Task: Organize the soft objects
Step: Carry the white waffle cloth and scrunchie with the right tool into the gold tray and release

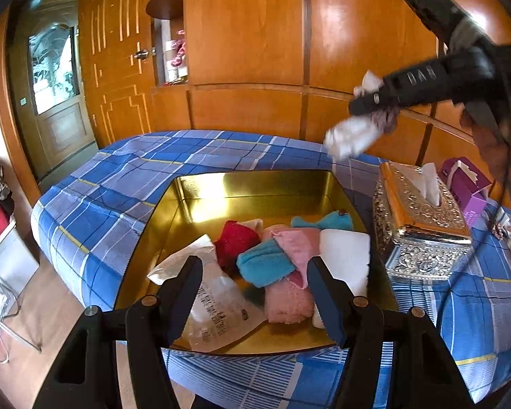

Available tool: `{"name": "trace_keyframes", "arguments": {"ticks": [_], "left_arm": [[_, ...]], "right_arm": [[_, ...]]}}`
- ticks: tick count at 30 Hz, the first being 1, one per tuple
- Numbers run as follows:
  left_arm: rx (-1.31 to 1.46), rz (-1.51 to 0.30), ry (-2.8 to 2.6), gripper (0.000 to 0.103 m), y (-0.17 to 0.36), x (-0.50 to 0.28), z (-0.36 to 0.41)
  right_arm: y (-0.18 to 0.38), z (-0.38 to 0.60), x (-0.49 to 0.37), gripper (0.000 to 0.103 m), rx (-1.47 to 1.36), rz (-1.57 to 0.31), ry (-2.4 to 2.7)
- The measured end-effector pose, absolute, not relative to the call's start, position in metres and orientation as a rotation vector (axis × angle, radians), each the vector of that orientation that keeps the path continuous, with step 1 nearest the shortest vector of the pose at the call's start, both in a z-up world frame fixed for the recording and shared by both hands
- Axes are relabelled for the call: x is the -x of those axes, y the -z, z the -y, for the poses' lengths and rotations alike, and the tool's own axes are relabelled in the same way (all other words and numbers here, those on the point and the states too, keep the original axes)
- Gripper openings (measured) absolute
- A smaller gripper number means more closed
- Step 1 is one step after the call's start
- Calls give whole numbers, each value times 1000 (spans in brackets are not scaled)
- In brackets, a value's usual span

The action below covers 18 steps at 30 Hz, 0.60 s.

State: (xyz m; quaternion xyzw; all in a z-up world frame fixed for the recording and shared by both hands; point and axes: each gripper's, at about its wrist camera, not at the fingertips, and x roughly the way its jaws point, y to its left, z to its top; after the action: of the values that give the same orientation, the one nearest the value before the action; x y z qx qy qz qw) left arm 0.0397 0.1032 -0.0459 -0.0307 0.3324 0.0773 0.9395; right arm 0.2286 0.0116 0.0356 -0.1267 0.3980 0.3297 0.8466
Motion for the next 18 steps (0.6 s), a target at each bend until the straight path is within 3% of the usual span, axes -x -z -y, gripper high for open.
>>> {"name": "trace_keyframes", "arguments": {"ticks": [11,18], "left_arm": [[127,-683,-260,65,52,-37,-138],[124,-690,-259,65,56,-39,-138]], "right_arm": [[48,-56,-225,35,234,-1072,-719],[60,-70,-229,41,250,-1042,-634]]}}
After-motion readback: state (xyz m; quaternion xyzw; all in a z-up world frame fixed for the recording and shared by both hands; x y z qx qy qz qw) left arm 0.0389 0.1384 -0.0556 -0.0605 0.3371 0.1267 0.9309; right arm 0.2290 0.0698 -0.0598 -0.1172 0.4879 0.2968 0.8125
